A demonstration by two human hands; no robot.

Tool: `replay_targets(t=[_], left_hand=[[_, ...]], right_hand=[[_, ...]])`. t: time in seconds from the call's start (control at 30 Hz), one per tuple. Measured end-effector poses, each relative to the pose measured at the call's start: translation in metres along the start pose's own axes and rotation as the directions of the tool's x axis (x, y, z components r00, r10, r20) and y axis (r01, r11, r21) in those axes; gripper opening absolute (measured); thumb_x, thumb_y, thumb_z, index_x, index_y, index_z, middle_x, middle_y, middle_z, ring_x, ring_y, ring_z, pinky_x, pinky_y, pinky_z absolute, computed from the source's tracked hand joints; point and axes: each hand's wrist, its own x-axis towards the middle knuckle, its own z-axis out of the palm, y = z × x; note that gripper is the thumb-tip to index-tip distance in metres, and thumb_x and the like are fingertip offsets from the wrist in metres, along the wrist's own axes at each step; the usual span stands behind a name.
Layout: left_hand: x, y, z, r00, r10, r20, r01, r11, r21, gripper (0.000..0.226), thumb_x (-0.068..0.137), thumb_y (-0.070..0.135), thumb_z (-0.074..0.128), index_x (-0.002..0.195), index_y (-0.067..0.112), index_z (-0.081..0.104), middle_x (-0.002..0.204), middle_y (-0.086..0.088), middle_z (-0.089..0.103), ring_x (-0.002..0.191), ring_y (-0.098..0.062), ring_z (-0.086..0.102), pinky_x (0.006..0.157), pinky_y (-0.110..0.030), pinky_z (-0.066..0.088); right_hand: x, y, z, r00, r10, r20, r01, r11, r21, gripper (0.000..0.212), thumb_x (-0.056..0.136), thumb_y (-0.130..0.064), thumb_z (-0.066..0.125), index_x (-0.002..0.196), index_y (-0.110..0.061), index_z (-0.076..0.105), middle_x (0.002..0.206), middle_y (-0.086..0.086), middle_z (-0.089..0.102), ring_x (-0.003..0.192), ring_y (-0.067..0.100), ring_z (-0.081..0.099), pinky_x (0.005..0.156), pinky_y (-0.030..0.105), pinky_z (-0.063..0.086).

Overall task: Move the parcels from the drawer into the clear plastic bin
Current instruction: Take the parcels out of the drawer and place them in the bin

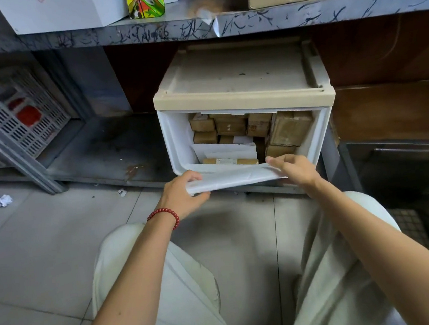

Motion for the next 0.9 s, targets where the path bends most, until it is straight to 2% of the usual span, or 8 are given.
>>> replay_targets(t=[0.07,0.17,0.33,0.43,0.53,0.73,0.83,0.9], left_hand=[[0.000,0.001,-0.004,0.998,-0.004,-0.065,0.005,1.000,0.009,0.022,0.078,0.035,0.075,0.094,0.031,0.061,0.099,0.006,0.066,0.084,-0.011,0.060,0.058,-0.007,0.037],[0.001,0.002,-0.005,0.993,-0.029,-0.118,0.036,0.998,0.055,0.023,0.078,0.038,0.074,0.090,0.029,0.056,0.091,0.000,0.065,0.077,-0.016,0.060,0.053,-0.015,0.039],[0.005,0.008,-0.011,0.943,-0.085,-0.322,0.102,0.994,0.034,0.043,0.069,0.052,0.078,0.090,0.022,0.055,0.082,0.000,0.063,0.074,-0.016,0.059,0.050,-0.018,0.040],[0.009,0.009,-0.013,0.925,-0.115,-0.362,0.110,0.993,-0.036,0.046,0.068,0.057,0.075,0.088,0.020,0.057,0.083,0.001,0.066,0.076,-0.017,0.062,0.056,-0.026,0.049],[0.011,0.011,-0.010,0.929,-0.137,-0.344,0.136,0.990,-0.026,0.048,0.070,0.064,0.068,0.085,0.022,0.052,0.086,-0.003,0.064,0.078,-0.020,0.061,0.061,-0.031,0.050],[0.024,0.052,-0.005,0.948,-0.047,-0.316,0.001,0.989,-0.145,0.052,0.079,0.059,0.063,0.101,0.017,0.042,0.101,-0.006,0.060,0.088,-0.027,0.061,0.067,-0.042,0.056],[0.039,0.102,0.003,0.955,0.055,-0.291,-0.094,0.988,-0.120,0.054,0.078,0.064,0.061,0.096,0.017,0.041,0.096,-0.006,0.060,0.087,-0.029,0.060,0.071,-0.041,0.054],[0.046,0.138,0.014,0.953,0.137,-0.269,-0.170,0.980,-0.103,0.054,0.075,0.062,0.065,0.092,0.018,0.040,0.088,-0.002,0.056,0.081,-0.025,0.057,0.063,-0.032,0.047]], right_hand=[[0.000,-0.003,0.001,1.000,-0.001,0.027,0.000,0.999,0.042,0.052,0.088,-0.059,0.053,0.113,-0.015,0.067,0.114,0.000,0.062,0.103,0.020,0.056,0.091,0.032,0.040],[-0.001,-0.005,0.000,0.998,-0.026,0.057,0.020,0.995,0.095,0.062,0.080,-0.064,0.061,0.120,-0.016,0.061,0.122,0.000,0.061,0.108,0.019,0.059,0.100,0.037,0.045],[-0.003,-0.002,0.000,1.000,-0.014,-0.020,0.017,0.988,0.157,0.094,0.055,-0.068,0.077,0.127,-0.016,0.046,0.122,0.003,0.057,0.100,0.018,0.064,0.088,0.040,0.056],[0.000,0.001,-0.002,0.999,-0.039,-0.010,0.040,0.997,0.069,0.089,0.058,-0.058,0.082,0.127,-0.013,0.047,0.122,0.006,0.060,0.107,0.022,0.061,0.092,0.045,0.053],[0.001,0.005,-0.001,0.998,-0.060,-0.032,0.057,0.994,-0.088,0.073,0.077,-0.048,0.074,0.133,-0.011,0.044,0.125,0.004,0.058,0.103,0.018,0.055,0.088,0.033,0.048],[-0.019,-0.013,-0.028,0.953,-0.232,-0.193,0.268,0.946,0.185,0.063,0.085,-0.035,0.069,0.132,-0.013,0.033,0.123,-0.003,0.050,0.110,0.016,0.053,0.073,0.014,0.048],[-0.034,-0.010,-0.071,0.908,-0.216,-0.359,0.319,0.912,0.257,0.061,0.085,-0.031,0.070,0.131,-0.014,0.033,0.126,0.000,0.051,0.115,0.018,0.054,0.092,0.035,0.051],[-0.044,-0.003,-0.102,0.882,-0.184,-0.434,0.319,0.911,0.262,0.062,0.084,-0.031,0.071,0.130,-0.014,0.033,0.125,0.002,0.051,0.112,0.018,0.055,0.093,0.039,0.051]])
